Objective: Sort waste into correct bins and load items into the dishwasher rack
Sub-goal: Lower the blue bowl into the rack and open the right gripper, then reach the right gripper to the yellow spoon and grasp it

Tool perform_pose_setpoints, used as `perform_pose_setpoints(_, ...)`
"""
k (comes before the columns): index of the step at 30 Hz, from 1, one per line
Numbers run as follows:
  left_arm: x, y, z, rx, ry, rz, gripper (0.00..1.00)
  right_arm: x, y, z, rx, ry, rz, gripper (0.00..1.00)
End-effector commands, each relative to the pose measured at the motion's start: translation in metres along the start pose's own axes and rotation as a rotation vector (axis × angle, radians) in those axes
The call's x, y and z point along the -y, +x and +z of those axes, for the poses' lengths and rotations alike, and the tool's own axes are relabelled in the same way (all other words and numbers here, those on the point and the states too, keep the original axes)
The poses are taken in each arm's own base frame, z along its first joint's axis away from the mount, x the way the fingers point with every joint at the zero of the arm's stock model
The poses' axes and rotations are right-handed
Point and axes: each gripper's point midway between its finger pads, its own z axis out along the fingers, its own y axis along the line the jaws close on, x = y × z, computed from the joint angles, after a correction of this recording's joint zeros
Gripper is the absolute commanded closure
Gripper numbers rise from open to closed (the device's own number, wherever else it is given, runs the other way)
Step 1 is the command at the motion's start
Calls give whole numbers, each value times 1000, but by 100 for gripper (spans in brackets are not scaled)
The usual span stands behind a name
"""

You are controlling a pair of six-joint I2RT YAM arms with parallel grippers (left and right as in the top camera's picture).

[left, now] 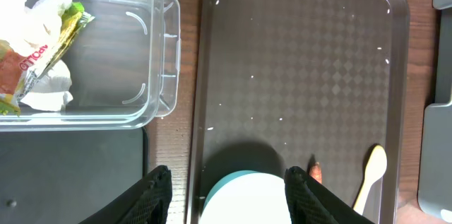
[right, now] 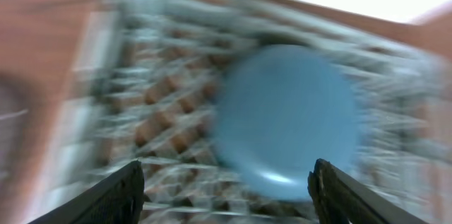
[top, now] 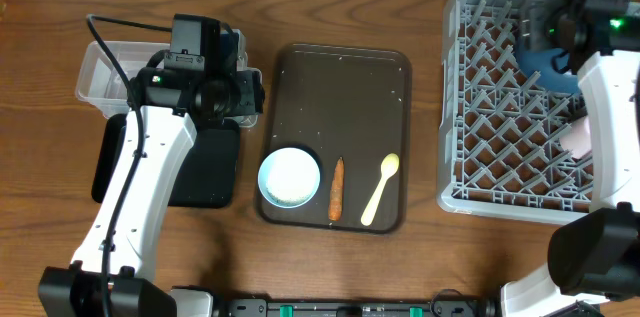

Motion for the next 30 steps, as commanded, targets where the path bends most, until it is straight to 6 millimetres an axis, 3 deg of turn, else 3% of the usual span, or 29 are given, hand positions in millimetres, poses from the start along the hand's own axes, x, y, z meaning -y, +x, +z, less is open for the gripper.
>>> perform_pose_setpoints(1, -1, 2, 0, -5, -7, -5, 46, -82, -9, -21, 50, -376, -19, 25)
perform_pose_setpoints(3, -1, 2, 0, -5, -7, -5, 46, -109, 1, -28, 8, -469, -36, 24)
perform_pose_setpoints(13, -2, 3, 1, -12, -8, -6, 45, -201, 57, -35, -196, -606, -120, 24)
perform_pose_setpoints(19, -2, 7, 0, -26, -11, -9, 46, -246, 116, -31, -395, -636, -49, 25)
perform_pose_setpoints(22, -2, 7, 0, -26, -11, -9, 45, -264, 147, -29, -489, -624, -15, 27)
perform_pose_setpoints(26, -2, 7, 0, -26, -12, -9, 46, -268, 186, -20, -591, -487, 35, 28)
perform_pose_setpoints(30, -2, 7, 0, -26, -11, -9, 46, -282, 207, -22, -636, -469, 51, 28)
